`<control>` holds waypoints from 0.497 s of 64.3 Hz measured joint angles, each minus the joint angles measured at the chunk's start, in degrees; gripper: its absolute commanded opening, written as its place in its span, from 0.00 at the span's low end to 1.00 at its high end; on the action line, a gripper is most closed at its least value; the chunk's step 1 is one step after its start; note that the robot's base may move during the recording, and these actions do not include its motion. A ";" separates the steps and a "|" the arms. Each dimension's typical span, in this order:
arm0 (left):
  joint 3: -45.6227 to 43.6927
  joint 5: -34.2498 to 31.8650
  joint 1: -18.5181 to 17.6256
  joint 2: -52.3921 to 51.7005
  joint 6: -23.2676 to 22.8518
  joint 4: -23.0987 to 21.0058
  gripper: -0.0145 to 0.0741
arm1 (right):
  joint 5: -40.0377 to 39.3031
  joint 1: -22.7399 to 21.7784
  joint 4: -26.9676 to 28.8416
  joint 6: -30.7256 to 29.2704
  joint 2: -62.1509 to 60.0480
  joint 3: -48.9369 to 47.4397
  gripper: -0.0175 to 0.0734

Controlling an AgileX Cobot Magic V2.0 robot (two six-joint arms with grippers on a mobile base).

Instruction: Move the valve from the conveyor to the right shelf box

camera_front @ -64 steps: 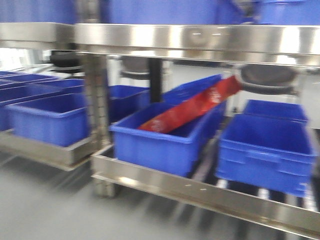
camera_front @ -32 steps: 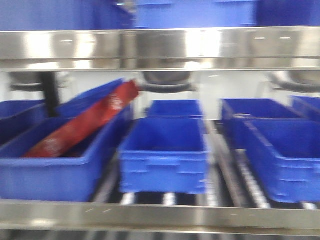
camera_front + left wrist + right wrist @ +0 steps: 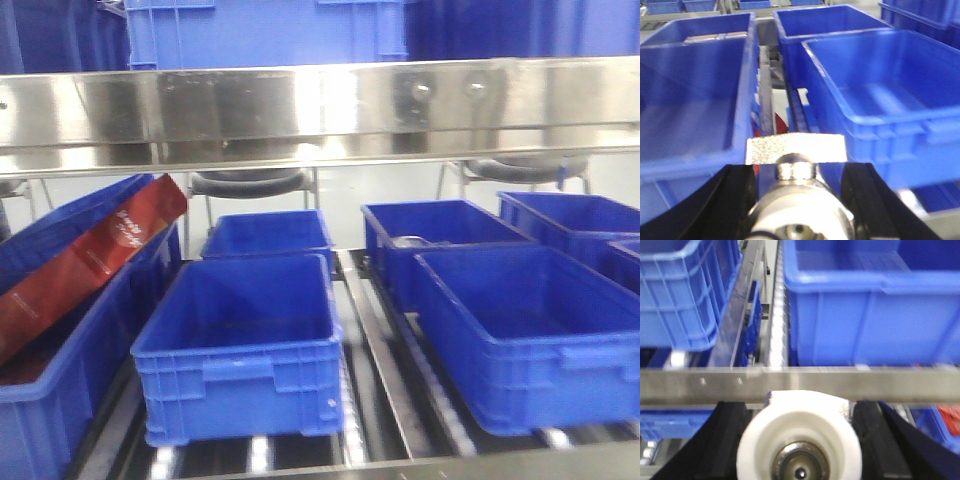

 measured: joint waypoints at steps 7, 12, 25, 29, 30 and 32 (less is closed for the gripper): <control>0.00 -0.13 0.00 0.00 0.00 0.00 0.04 | 0.00 0.00 0.00 0.00 0.00 0.00 0.03; 0.00 -0.13 0.00 0.00 0.00 0.11 0.04 | 0.00 0.00 0.11 0.00 0.00 0.00 0.03; 0.00 -0.13 0.00 0.00 0.00 0.22 0.04 | 0.00 0.00 0.21 0.00 0.00 0.00 0.03; 0.00 -0.13 0.00 0.00 0.00 0.22 0.04 | 0.00 0.00 0.21 0.00 0.00 0.00 0.03; 0.00 -0.13 0.00 0.00 0.00 0.22 0.04 | 0.00 0.00 0.21 0.00 0.00 0.00 0.03; 0.00 -0.13 0.00 0.00 0.00 0.22 0.04 | 0.00 0.00 0.21 0.00 0.00 0.00 0.03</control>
